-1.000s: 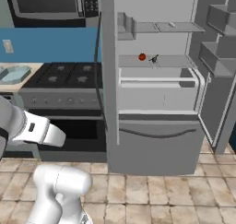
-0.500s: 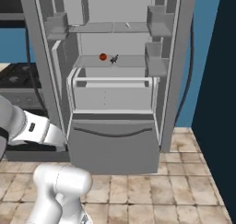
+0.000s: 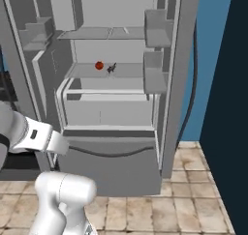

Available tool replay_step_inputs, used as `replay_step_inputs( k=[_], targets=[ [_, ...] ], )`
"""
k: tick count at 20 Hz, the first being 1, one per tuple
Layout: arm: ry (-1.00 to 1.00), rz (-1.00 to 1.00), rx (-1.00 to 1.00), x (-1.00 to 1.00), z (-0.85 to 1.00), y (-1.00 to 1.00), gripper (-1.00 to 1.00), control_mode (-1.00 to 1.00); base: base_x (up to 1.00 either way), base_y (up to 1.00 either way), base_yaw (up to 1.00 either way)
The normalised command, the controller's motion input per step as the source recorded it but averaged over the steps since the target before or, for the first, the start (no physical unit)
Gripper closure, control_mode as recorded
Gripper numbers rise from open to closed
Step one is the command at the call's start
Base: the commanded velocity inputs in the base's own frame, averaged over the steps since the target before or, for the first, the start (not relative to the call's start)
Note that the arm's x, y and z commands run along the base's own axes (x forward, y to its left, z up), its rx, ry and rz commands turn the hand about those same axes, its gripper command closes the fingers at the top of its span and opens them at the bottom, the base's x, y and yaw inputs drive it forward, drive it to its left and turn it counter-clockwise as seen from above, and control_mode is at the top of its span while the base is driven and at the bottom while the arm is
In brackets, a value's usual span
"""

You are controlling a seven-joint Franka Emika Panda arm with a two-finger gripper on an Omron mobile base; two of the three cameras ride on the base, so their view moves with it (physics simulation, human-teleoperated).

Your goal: Place one tomato and one fish in each tupperware on the nearby counter, to pack two identical lunches.

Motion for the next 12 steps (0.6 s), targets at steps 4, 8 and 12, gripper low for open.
replay_step_inputs(
  k=[4,8,12],
  targets=[
    [0.0,0.0,0.0,0.0,0.0,0.0,-1.0,1.0,0.74,-0.01,0.1],
    [0.0,0.0,0.0,0.0,0.0,0.0,-1.0,1.0,0.35,-0.42,0.09],
    [0.0,0.0,0.0,0.0,0.0,0.0,-1.0,1.0,0.24,-0.58,0.08]
  ],
)
